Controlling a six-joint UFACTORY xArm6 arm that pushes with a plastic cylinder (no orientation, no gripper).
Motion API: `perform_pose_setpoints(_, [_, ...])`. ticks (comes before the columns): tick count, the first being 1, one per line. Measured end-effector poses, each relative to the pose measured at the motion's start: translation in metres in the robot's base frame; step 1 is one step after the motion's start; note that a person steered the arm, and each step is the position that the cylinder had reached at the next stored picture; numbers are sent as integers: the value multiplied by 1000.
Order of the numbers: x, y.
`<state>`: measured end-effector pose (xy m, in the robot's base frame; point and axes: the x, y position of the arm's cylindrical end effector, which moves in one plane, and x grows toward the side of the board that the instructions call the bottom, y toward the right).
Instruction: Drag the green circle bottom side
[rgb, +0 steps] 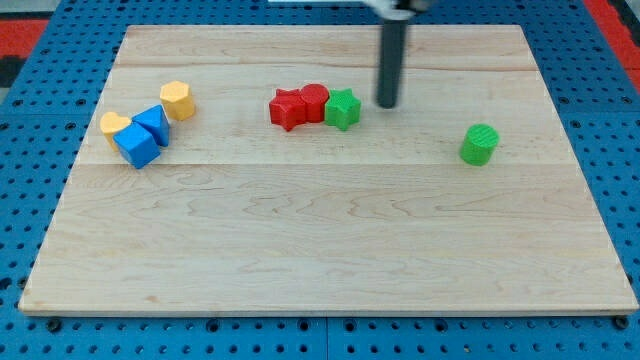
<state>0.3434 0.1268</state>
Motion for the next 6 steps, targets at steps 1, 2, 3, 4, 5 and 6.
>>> perform_pose_setpoints(1, [16, 91])
perform_pose_setpoints(2, [67, 63])
perform_pose_setpoints(3, [75, -3])
perform_pose_setpoints(4, [77, 77])
perform_pose_setpoints(5, [89, 117])
perform_pose_setpoints(6, [146, 72])
